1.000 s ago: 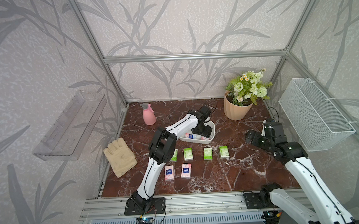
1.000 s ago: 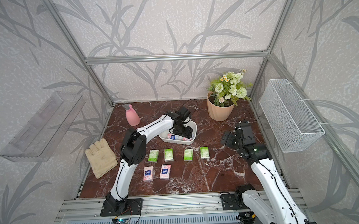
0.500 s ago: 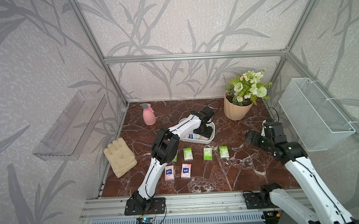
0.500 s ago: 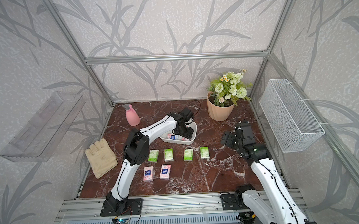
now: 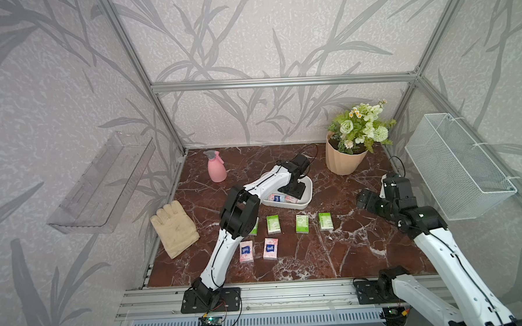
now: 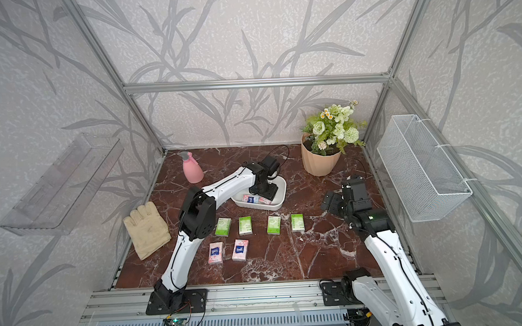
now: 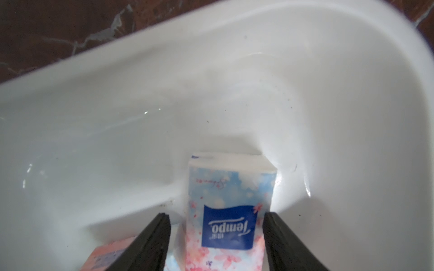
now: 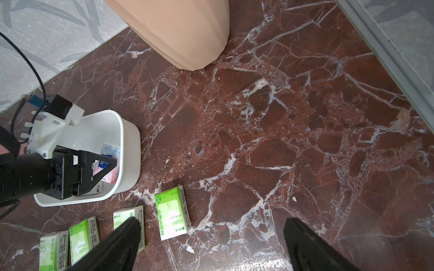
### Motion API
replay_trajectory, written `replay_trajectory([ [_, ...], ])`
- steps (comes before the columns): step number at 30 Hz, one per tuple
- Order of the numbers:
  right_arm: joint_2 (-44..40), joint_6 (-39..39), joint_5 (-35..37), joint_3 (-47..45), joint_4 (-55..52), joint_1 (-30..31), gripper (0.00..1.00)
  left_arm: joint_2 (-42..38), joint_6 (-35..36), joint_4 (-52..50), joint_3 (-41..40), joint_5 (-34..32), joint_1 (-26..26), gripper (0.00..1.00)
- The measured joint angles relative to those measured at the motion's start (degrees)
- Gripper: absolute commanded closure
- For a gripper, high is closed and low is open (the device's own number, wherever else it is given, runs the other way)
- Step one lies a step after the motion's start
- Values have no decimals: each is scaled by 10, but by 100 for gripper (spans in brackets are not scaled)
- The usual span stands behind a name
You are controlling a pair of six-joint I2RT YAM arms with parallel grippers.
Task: Take the pocket tissues out of the storage box
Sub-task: Pick up the pocket tissues from the storage box.
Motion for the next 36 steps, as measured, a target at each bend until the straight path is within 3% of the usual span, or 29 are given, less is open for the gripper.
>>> replay_trajectory([
  [16,15,-13,-2,0,0,0,1,31,0,0,12,29,-2,21],
  [27,26,-24,-5,0,4,0,1,31,0,0,12,39,-2,58],
  [36,30,-34,-11,0,9,0,1,12,-6,-3,12,41,-2,68],
])
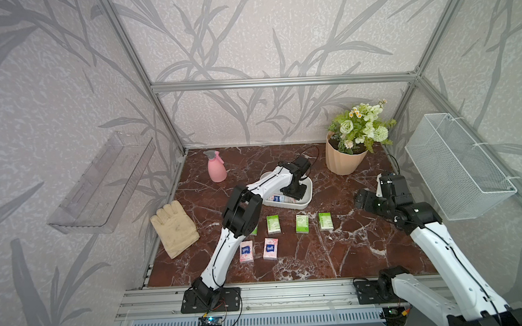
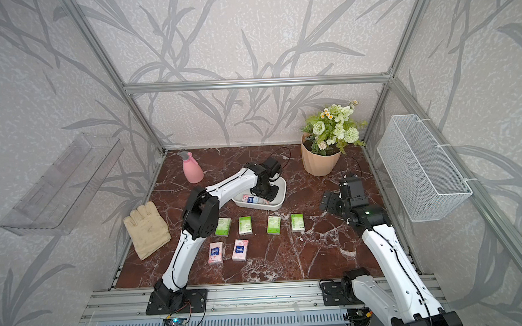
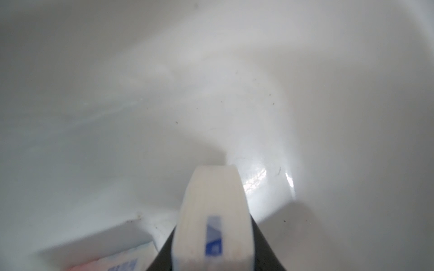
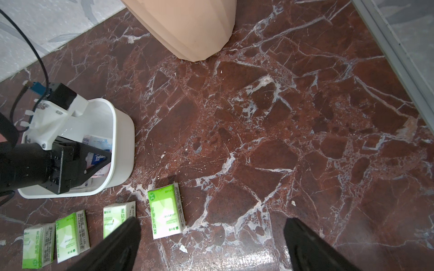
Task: Take the pocket tissues out of the storage box
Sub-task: Pick up the pocket tissues from the storage box, then place the pocket tissues at the center of the board.
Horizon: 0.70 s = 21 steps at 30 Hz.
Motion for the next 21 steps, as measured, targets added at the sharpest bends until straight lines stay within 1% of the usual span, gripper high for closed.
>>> replay_trajectory([
  [5,1,-6,-5,0,0,0,1,-56,-10,5,-11,0,0,71],
  [9,2,-13,-12,0,0,0,1,-125,-29,24,-49,0,0,72],
  [12,2,-17,-19,0,0,0,1,-178,-50,48,-97,2,-2,72],
  [16,2,-23,-27,0,0,0,1,-252,-87,86,-182,5,-9,72],
  [21,3,-31,-44,0,0,0,1,-334,-141,130,-293,7,-31,72],
])
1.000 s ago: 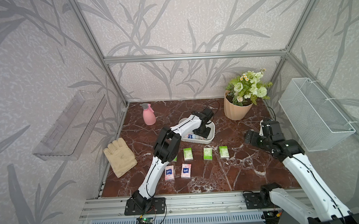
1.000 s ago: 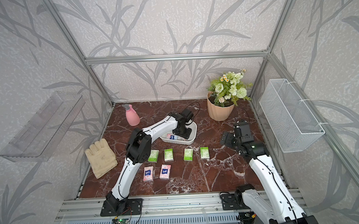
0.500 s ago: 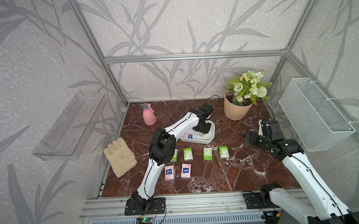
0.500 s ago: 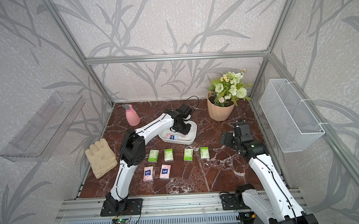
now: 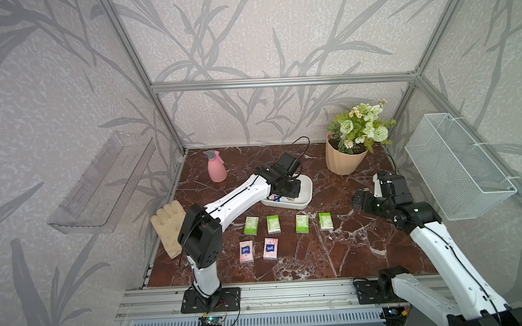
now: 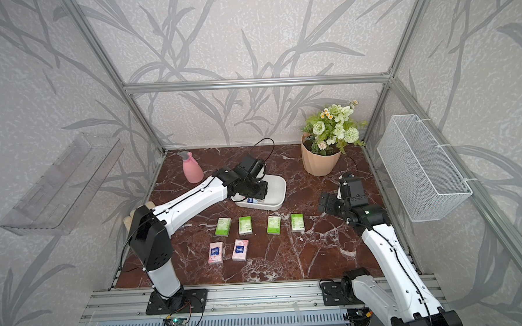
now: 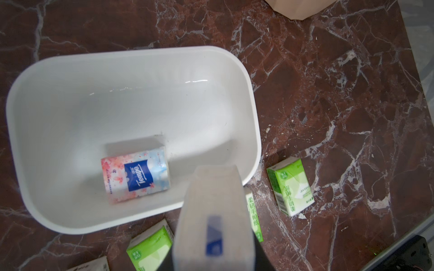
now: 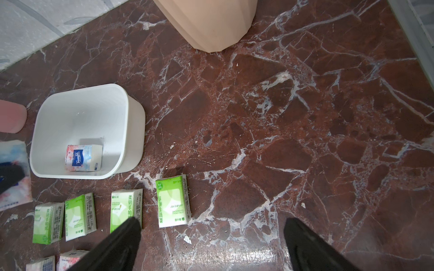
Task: Take the pocket tissues out of the storage box
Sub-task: Place the pocket tissues at the center of the board.
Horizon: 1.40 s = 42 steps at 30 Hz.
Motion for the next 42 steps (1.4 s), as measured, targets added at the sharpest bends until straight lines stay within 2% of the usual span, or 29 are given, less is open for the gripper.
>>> replay_trajectory([
  [10,0,-7,-36,-1,9,0,1,-125,-158,116,-228,-4,-120,72],
  [18,0,-7,-50,-10,30,0,1,-146,-274,220,-346,3,-172,71],
  [29,4,-7,-61,-11,51,0,1,-92,-352,312,-364,37,-184,69],
  [42,5,-7,-62,-11,51,0,1,-67,-368,319,-380,50,-179,63],
])
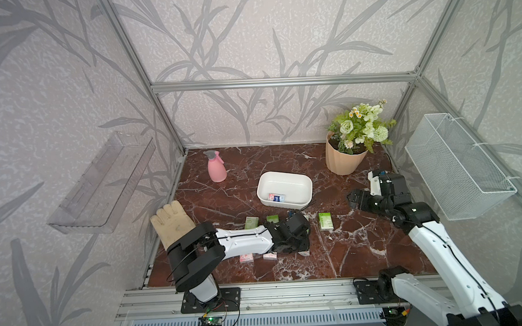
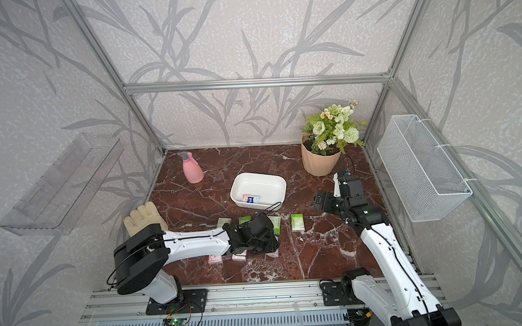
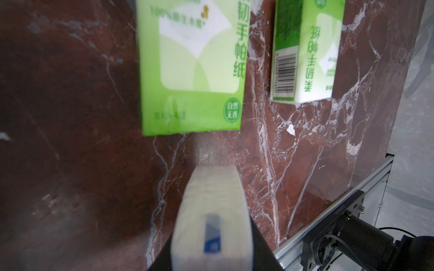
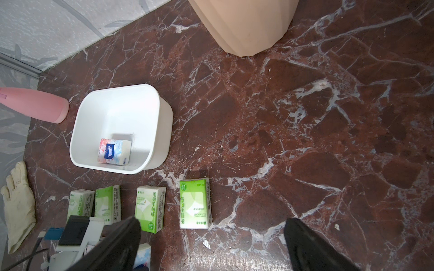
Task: Take the pocket tissues out of the storage box
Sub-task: Place the pocket tissues at the center of the board.
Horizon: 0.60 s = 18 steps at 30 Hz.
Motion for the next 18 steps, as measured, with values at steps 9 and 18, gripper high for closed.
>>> replay_trajectory([
  [9,7,-3,0,0,0,0,1,10,2,1,-7,6,6,47],
  [18,7,-9,3,0,-1,0,1,-1,14,-30,-1,-12,8,35],
])
